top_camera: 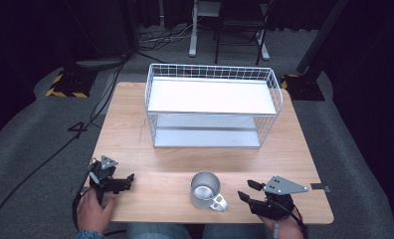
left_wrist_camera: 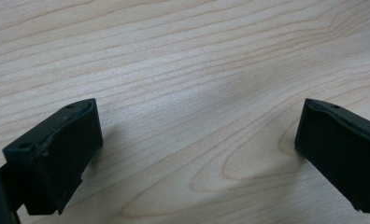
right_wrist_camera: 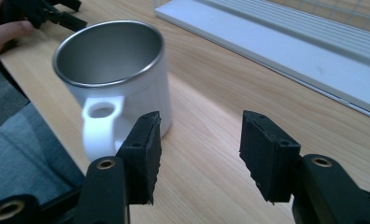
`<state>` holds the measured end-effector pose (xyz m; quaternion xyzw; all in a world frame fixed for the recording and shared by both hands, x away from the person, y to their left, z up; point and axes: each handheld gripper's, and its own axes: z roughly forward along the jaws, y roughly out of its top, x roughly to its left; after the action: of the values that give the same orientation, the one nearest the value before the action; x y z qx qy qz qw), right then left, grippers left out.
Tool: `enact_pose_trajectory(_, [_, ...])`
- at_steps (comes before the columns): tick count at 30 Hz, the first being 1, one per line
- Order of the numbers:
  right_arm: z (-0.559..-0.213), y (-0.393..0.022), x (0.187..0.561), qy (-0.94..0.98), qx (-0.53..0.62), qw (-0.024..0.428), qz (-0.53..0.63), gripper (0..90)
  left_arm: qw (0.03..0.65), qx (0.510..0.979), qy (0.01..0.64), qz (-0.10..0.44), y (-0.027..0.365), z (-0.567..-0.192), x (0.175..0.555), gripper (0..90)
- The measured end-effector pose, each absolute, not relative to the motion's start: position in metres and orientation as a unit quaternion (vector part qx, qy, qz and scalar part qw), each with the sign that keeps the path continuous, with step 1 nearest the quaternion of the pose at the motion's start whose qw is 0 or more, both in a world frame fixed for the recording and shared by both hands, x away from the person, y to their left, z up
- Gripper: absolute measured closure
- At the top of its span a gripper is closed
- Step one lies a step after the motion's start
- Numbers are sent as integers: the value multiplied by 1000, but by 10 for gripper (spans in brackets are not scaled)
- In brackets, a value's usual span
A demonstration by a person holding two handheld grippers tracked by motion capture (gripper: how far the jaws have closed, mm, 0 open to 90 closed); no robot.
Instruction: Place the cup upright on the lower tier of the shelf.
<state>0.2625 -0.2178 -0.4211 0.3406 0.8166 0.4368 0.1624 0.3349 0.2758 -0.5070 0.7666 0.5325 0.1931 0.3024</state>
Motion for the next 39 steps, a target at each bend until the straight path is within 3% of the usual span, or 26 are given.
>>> enact_pose_trajectory(21, [-434, -175, 245, 848, 282, 106, 436, 483, 302, 767, 533, 193, 276, -507, 335, 12])
enact_pose_trajectory(39, [-444, -160, 253, 861, 299, 86, 402, 665, 303, 767, 533, 193, 276, -507, 335, 12])
